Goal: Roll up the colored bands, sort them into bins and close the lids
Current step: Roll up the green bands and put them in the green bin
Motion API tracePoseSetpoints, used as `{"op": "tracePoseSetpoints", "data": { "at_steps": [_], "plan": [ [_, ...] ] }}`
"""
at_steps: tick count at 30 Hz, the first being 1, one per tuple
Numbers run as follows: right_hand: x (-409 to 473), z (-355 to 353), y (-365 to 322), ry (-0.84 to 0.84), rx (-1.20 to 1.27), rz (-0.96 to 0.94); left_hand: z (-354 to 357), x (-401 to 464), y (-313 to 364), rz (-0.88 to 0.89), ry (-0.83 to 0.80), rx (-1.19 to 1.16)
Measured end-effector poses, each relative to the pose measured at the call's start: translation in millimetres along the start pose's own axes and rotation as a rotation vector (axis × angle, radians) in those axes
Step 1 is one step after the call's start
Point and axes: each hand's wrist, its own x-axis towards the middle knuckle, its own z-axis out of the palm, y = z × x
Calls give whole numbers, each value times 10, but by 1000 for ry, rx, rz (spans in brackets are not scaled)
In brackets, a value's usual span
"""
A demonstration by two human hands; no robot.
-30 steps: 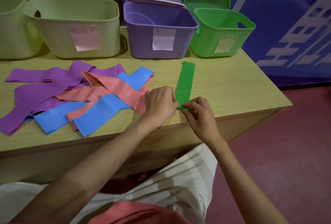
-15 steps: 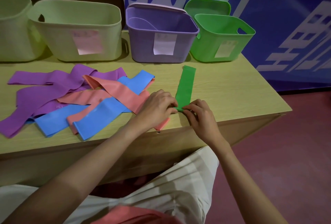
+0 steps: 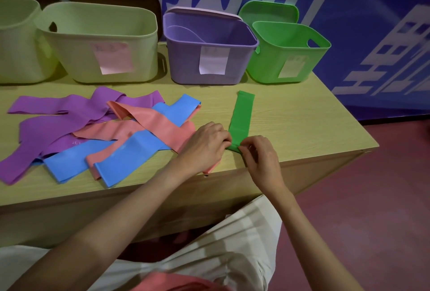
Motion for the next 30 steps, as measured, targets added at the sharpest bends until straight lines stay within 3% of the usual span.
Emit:
{"op": "tracePoseSetpoints", "data": {
  "at_steps": [10, 16, 24, 30],
  "plan": [
    [-21, -10, 72, -5, -107, -34, 61, 51, -10, -37, 76, -24],
    [14, -6, 85, 3, -119, -40, 25, 21, -108, -2, 13, -82],
    [46, -20, 115, -16, -222, -75, 66, 93, -93, 51, 13, 23],
    [84, 11, 120, -5, -161, -100, 14, 193, -117, 49, -55, 47]
  ]
}}
